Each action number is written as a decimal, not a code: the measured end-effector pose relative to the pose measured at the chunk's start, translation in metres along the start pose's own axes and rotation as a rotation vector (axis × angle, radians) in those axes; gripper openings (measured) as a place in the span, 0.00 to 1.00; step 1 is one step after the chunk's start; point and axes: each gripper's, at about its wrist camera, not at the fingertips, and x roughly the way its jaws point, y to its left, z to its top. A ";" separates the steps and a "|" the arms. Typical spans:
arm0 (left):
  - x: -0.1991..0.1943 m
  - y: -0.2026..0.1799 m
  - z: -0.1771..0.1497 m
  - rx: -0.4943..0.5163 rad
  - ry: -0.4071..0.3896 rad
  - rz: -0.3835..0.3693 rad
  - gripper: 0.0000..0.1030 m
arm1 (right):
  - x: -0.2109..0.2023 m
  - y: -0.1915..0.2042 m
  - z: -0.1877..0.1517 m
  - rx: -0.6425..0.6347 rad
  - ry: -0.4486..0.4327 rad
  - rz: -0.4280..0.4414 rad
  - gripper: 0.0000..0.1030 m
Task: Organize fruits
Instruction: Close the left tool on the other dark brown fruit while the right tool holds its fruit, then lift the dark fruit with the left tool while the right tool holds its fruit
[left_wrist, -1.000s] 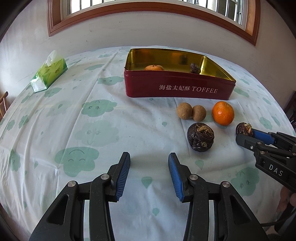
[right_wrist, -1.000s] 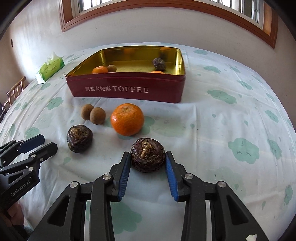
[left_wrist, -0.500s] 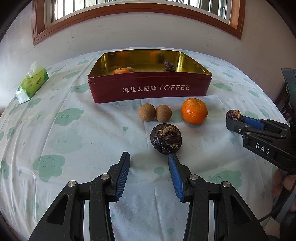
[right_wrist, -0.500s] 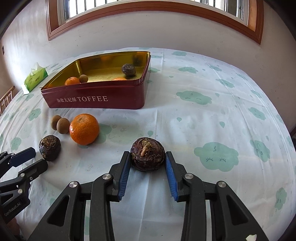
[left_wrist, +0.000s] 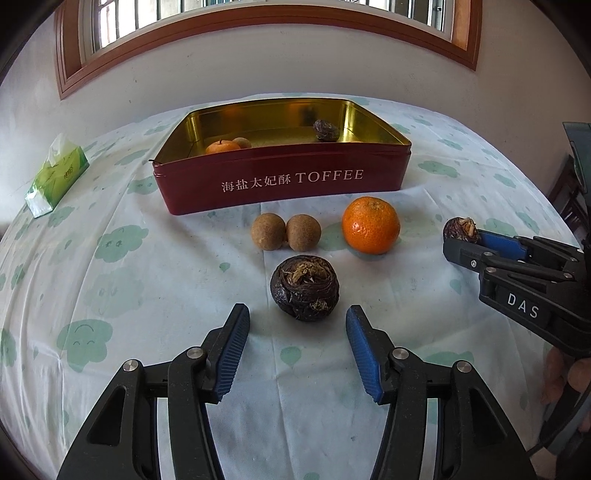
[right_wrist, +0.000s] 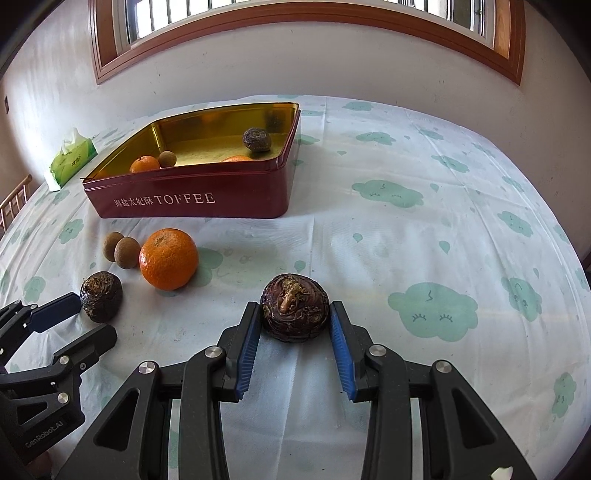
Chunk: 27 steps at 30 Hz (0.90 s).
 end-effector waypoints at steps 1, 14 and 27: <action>0.002 -0.001 0.002 -0.002 0.000 0.004 0.54 | 0.000 0.000 0.000 0.001 0.000 0.001 0.34; 0.010 0.004 0.011 -0.018 -0.007 0.014 0.39 | 0.000 0.000 -0.001 0.002 -0.001 0.003 0.34; 0.007 0.009 0.008 -0.019 -0.014 0.031 0.38 | 0.000 0.000 -0.001 0.002 -0.001 0.002 0.34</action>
